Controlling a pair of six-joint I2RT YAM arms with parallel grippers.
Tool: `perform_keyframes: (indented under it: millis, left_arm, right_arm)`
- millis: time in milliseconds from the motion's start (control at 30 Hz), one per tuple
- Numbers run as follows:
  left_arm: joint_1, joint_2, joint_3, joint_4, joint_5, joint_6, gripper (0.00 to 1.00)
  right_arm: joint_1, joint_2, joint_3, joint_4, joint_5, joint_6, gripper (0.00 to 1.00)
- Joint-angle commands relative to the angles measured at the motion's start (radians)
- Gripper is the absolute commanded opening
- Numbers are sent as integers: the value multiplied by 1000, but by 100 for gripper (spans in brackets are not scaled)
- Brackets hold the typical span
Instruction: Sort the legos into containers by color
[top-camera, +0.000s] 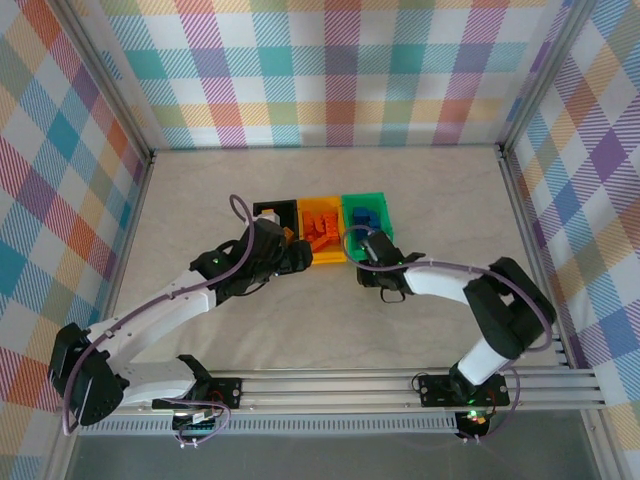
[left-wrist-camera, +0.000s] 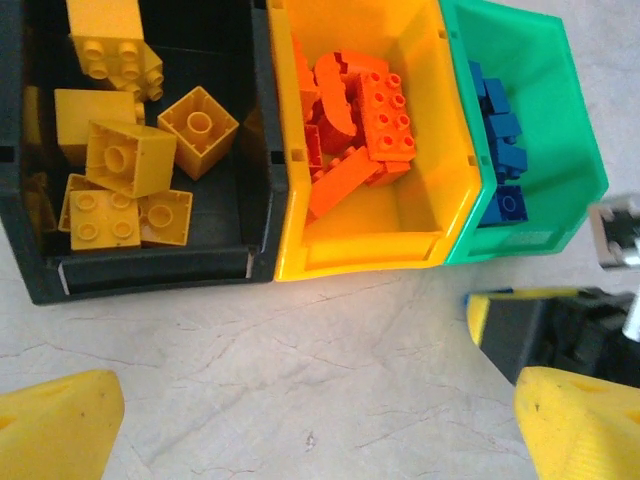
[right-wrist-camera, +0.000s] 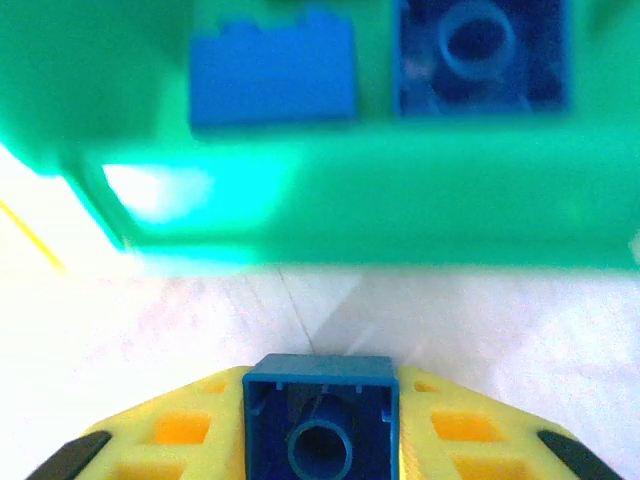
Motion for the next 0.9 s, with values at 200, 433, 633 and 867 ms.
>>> perform_keyframes:
  millis: [200,433,633,867]
  left_arm:
    - [35,-165,-93,-55,-119,-11,100]
    - [54,-270,-141,-93,-188,-6,100]
    - [117,-306,-141,-116,-266,-44,100]
    - [276,-233,-117,12,-277,64,100]
  right_arm:
    - [-22,-270,87,-184,-32,-68,30]
    - [-123,50,404,-189,-62,-119,32]
    - [-146,157,556,-192,-64,-134,67]
    - [-146,-102,411,-115,-19,-138,100]
